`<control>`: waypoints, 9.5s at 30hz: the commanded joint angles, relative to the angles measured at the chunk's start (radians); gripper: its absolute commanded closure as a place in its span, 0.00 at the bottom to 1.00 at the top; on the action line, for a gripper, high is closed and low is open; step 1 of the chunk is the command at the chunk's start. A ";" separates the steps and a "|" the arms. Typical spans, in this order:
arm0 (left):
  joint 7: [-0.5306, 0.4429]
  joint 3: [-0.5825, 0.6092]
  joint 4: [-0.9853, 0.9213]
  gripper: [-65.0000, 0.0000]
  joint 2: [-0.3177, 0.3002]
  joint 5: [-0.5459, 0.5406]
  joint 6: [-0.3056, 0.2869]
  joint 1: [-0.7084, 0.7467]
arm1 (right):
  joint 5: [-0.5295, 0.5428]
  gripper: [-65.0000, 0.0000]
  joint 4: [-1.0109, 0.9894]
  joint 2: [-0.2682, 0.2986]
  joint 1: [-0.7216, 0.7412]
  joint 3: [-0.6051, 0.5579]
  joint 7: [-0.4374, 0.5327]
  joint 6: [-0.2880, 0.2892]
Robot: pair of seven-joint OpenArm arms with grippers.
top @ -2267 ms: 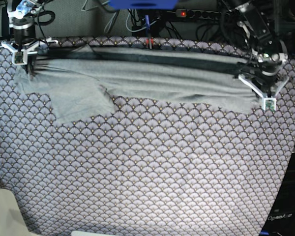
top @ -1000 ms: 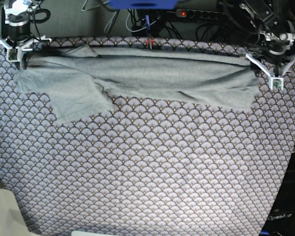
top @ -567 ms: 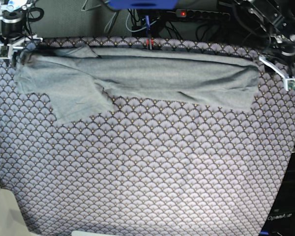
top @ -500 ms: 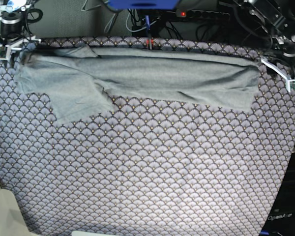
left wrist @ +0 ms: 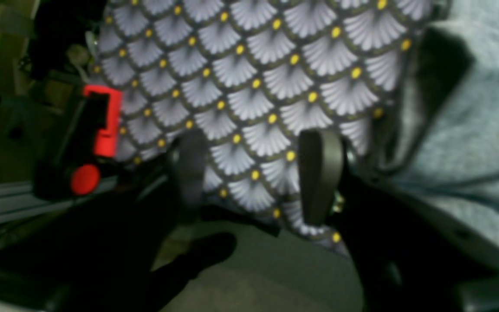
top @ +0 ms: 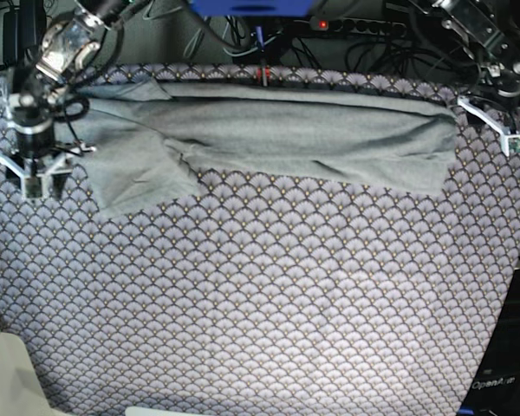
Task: Fold the T-shirt properly
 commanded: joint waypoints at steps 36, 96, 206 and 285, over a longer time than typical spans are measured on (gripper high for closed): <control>-0.020 -0.043 0.071 0.48 -0.001 0.065 0.005 -0.031 | 0.005 0.90 -0.344 -0.017 0.195 -0.077 -0.138 -0.004; -0.020 -0.046 0.071 0.48 -0.001 0.065 0.005 -0.032 | 0.091 0.57 -0.316 0.030 0.212 -0.123 -0.283 -0.004; -0.028 -0.040 0.060 0.48 -0.083 0.065 0.005 -0.035 | 0.436 1.00 -0.057 0.136 -0.394 0.015 0.162 -0.004; 0.162 0.055 0.090 0.25 0.029 0.058 0.005 -0.138 | 0.163 0.25 -0.082 0.078 -0.150 0.208 0.161 -0.004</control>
